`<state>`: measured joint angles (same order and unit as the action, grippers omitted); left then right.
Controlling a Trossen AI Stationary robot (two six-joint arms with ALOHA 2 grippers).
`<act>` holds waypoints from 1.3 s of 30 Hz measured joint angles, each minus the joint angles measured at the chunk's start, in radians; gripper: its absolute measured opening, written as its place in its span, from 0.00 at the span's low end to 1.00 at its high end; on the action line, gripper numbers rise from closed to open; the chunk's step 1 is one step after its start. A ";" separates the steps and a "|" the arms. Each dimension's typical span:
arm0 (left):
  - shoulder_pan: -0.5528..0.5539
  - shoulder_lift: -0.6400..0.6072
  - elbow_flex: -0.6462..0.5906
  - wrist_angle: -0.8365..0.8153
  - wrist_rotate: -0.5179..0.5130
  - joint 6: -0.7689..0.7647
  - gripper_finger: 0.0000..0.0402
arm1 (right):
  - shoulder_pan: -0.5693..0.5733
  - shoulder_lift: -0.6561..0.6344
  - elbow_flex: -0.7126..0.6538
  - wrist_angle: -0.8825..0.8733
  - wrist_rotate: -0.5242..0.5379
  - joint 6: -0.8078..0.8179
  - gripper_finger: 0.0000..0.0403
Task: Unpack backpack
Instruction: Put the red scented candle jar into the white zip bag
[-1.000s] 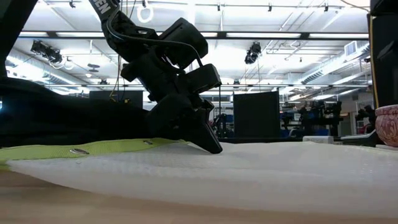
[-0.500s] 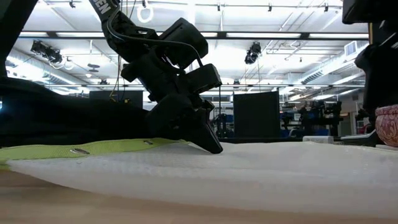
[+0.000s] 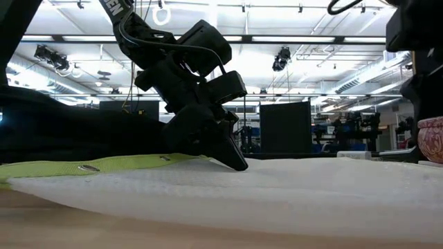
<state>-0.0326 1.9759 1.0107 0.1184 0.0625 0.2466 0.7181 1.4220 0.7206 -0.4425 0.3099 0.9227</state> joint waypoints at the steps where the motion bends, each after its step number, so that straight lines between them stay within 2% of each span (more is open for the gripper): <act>1: 0.000 0.000 0.000 0.000 0.000 0.000 0.00 | 0.000 0.000 -0.005 0.004 0.000 0.003 0.95; 10: 0.000 0.000 0.000 0.000 0.000 0.000 0.00 | 0.000 0.000 -0.065 0.050 0.003 0.026 0.87; 18: 0.000 0.000 0.000 0.001 0.000 0.000 0.00 | 0.000 0.000 -0.068 0.046 0.009 0.013 0.66; 25: -0.001 -0.011 -0.001 0.045 0.020 -0.016 0.00 | 0.000 0.000 -0.065 0.042 0.005 0.009 0.66; 33: -0.017 -0.067 -0.005 0.018 0.013 -0.053 0.00 | 0.000 0.000 0.019 -0.008 0.001 -0.046 0.66; 39: -0.059 -0.133 -0.003 0.045 -0.008 -0.052 0.00 | 0.000 0.000 0.033 0.090 0.010 -0.086 0.66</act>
<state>-0.0916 1.8425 1.0080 0.1639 0.0540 0.1945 0.7185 1.4223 0.7535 -0.3522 0.3195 0.8369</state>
